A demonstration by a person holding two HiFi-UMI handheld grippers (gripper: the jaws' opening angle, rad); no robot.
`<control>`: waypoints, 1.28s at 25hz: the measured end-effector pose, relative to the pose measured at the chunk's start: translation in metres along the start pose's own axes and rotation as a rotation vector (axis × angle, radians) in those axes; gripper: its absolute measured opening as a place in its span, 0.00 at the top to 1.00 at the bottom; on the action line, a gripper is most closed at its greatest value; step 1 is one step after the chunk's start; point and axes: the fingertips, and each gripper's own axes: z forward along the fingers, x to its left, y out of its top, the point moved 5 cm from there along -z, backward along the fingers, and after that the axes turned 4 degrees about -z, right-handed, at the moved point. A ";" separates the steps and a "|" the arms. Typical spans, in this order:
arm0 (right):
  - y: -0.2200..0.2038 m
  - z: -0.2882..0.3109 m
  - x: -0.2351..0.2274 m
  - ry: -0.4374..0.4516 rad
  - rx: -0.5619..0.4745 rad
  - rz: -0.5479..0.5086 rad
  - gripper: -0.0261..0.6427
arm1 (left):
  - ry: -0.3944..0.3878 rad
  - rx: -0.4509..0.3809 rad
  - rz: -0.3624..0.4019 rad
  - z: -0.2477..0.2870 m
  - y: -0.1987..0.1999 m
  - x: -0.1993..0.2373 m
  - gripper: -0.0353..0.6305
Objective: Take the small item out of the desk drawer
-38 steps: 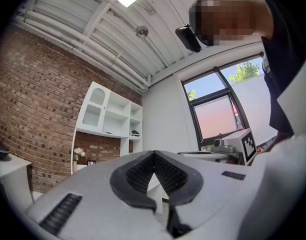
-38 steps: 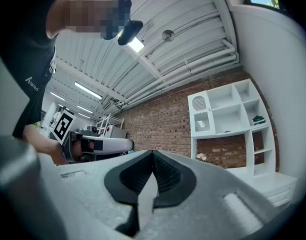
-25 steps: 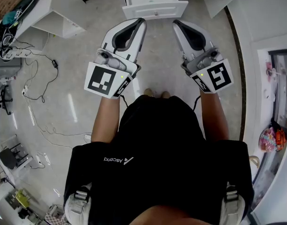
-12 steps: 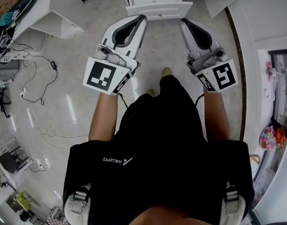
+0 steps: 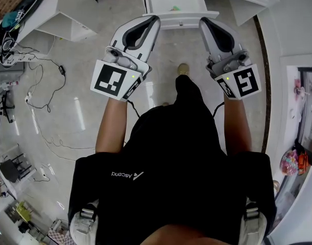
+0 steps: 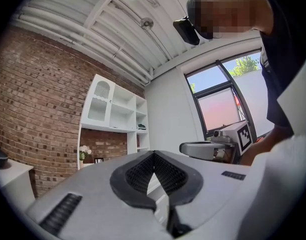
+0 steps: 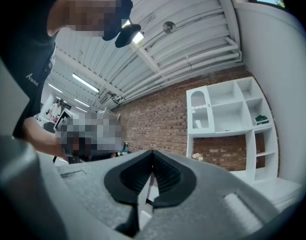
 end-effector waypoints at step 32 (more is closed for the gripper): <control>-0.158 0.154 -0.302 0.119 0.085 0.054 0.96 | 0.040 0.544 -0.032 0.317 -0.187 0.180 0.94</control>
